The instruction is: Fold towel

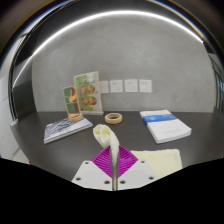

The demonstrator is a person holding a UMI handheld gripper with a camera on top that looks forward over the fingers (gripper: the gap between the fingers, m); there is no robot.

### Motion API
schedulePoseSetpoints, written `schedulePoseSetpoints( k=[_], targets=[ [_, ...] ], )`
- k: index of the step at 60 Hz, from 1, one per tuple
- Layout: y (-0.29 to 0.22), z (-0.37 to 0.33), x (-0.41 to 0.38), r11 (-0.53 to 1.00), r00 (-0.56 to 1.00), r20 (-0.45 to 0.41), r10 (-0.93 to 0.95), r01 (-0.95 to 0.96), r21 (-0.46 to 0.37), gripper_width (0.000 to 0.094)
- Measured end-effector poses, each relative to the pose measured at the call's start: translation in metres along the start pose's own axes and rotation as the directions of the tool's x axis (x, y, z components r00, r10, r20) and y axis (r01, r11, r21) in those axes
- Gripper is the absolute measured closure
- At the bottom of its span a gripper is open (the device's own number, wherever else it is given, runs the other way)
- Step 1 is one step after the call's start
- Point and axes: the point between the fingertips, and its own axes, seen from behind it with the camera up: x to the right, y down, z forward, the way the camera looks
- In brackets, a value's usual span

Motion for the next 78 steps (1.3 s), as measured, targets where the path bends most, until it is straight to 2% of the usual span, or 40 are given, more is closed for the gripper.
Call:
schedulePoseSetpoints(
  k=[12, 17, 22, 26, 30, 31, 32, 34, 37, 41, 46, 50, 60, 78],
  targets=[
    [0.035, -0.012, 0.102, 0.991, 0.976, -0.19, 0.109, -0.121, -0.054, 0.0901],
    [0.06, -0.011, 0.133, 0.98, 0.958, -0.241, 0.153, -0.179, -0.09, 0.0899],
    [0.064, -0.011, 0.137, 0.969, 0.95, -0.231, 0.212, -0.235, -0.077, 0.0895],
    [0.065, -0.013, 0.139, 0.964, 0.942, -0.246, 0.228, -0.253, -0.078, 0.0855],
    [0.062, -0.02, 0.145, 0.96, 0.926, -0.291, 0.242, -0.272, -0.069, 0.0735],
    [0.059, -0.026, 0.147, 0.96, 0.921, -0.305, 0.242, -0.273, -0.064, 0.0679],
    [0.057, -0.029, 0.15, 0.962, 0.917, -0.32, 0.238, -0.269, -0.054, 0.0584],
    [0.053, -0.036, 0.156, 0.967, 0.908, -0.353, 0.224, -0.252, -0.034, 0.0453],
    [0.047, -0.05, 0.164, 0.976, 0.899, -0.395, 0.188, -0.214, -0.023, 0.0163],
    [0.044, -0.072, 0.17, 0.985, 0.888, -0.441, 0.129, -0.165, -0.043, 0.0085],
    [0.04, -0.103, 0.16, 0.991, 0.876, -0.475, 0.086, -0.124, -0.049, 0.0103],
    [0.039, -0.128, 0.137, 0.994, 0.882, -0.466, 0.071, -0.101, -0.04, 0.0108],
    [0.044, -0.188, 0.036, 0.999, 0.923, -0.384, 0.014, -0.03, -0.035, 0.011],
    [0.084, -0.279, -0.163, 0.989, 0.968, -0.211, -0.135, 0.119, -0.086, 0.011]
  ],
)
